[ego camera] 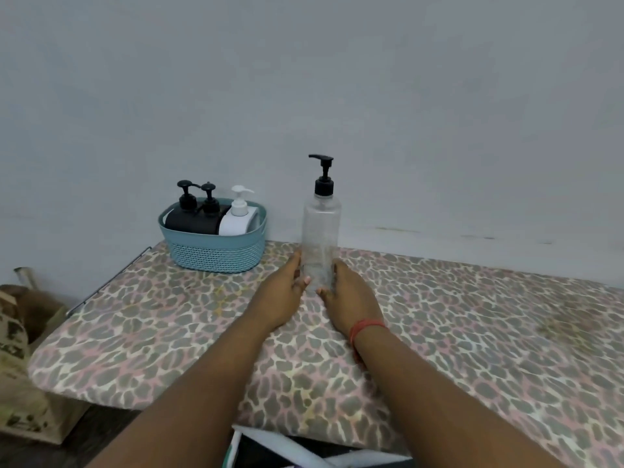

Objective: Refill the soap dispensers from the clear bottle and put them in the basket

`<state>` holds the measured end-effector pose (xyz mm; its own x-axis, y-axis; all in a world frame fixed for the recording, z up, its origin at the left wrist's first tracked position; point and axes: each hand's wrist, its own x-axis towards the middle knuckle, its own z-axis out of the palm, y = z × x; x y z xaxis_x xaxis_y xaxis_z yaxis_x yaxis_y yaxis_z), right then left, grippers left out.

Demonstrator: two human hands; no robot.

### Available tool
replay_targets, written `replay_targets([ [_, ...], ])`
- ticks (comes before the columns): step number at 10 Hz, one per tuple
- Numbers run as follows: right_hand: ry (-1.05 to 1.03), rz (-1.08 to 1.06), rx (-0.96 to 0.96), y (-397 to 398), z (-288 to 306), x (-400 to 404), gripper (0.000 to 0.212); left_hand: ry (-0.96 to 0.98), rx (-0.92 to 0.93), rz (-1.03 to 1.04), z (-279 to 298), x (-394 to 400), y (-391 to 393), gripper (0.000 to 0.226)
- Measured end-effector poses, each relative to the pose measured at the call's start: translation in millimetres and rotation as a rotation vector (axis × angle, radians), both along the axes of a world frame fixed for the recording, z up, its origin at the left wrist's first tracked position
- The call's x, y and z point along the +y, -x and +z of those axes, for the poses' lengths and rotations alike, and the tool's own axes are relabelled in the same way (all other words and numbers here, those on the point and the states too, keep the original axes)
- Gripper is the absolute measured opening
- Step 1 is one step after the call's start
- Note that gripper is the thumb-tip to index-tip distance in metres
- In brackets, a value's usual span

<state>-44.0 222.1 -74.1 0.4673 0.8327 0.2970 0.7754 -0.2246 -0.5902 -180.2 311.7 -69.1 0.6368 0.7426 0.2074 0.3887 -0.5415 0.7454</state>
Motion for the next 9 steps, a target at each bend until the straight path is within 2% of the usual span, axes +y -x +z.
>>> replay_targets([
  [3,-0.006,0.025,-0.026,-7.3,-1.7,65.7,0.043,-0.059,0.045,0.075,0.6,57.1,-5.7,0.064],
  [5,-0.027,0.008,0.015,-10.9,-5.3,66.5,0.045,-0.083,0.084,0.082,-0.4,59.0,-8.0,0.065],
  [7,-0.050,-0.039,0.084,-12.8,-1.2,57.0,0.047,-0.206,0.193,0.081,0.4,52.3,-14.2,0.065],
  [9,-0.065,-0.010,0.137,-12.5,2.5,52.1,0.050,-0.251,0.230,0.105,-0.4,47.5,-11.9,0.069],
])
